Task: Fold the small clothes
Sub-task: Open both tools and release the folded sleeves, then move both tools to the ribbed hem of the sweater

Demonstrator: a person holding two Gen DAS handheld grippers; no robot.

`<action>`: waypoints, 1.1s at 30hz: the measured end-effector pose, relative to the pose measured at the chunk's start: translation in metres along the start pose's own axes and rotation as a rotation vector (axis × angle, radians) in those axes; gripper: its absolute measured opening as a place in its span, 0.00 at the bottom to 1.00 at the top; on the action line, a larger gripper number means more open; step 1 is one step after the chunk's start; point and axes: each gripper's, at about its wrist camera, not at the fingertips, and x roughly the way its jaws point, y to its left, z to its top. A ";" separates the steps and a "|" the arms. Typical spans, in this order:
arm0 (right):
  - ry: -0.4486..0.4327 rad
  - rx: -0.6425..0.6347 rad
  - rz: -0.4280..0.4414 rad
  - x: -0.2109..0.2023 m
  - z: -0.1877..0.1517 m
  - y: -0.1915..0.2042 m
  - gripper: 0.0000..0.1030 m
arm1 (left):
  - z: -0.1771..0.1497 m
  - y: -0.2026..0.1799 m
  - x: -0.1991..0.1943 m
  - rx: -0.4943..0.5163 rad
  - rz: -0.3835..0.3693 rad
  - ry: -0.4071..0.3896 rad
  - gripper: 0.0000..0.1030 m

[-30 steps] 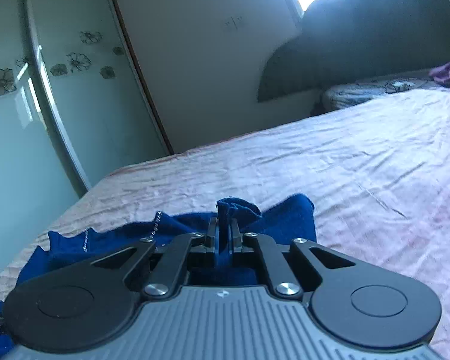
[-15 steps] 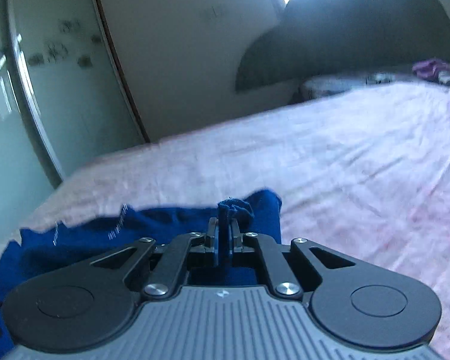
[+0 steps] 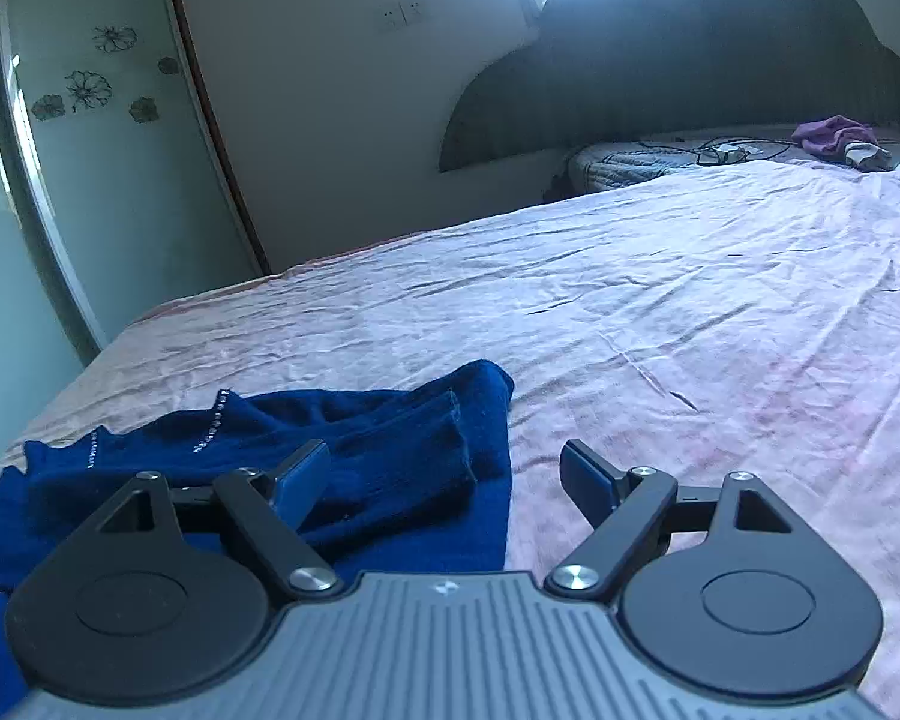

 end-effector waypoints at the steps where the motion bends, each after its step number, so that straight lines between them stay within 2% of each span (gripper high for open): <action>1: -0.002 0.005 0.006 -0.004 0.000 -0.001 0.82 | -0.001 0.000 -0.001 0.001 0.003 0.000 0.90; 11: 0.013 0.040 0.135 -0.052 -0.019 0.012 0.82 | -0.021 0.005 -0.017 0.020 0.042 -0.023 0.91; 15: 0.026 0.066 0.248 -0.079 -0.038 0.017 0.82 | -0.039 0.008 -0.035 0.108 0.144 -0.110 0.91; 18: 0.060 0.054 0.305 -0.100 -0.062 0.022 0.82 | -0.051 0.013 -0.041 0.150 0.229 -0.146 0.91; 21: 0.077 -0.002 0.319 -0.119 -0.085 0.035 0.82 | -0.056 0.027 -0.040 0.113 0.265 -0.146 0.93; 24: 0.039 -0.119 0.344 -0.139 -0.098 0.060 0.82 | -0.057 0.033 -0.036 0.076 0.273 -0.138 0.93; 25: 0.014 -0.156 0.354 -0.144 -0.100 0.070 0.82 | -0.058 0.031 -0.036 0.080 0.288 -0.151 0.93; 28: -0.030 -0.200 0.467 -0.152 -0.108 0.092 0.82 | -0.063 0.019 -0.034 0.163 0.373 -0.205 0.93; 29: -0.034 -0.204 0.480 -0.151 -0.110 0.098 0.82 | -0.063 0.017 -0.031 0.175 0.393 -0.206 0.94; 31: -0.033 -0.197 0.451 -0.144 -0.112 0.103 0.82 | -0.067 0.013 -0.030 0.206 0.417 -0.218 0.94; 33: -0.008 -0.169 0.422 -0.138 -0.108 0.098 0.82 | -0.070 0.017 -0.033 0.192 0.414 -0.235 0.94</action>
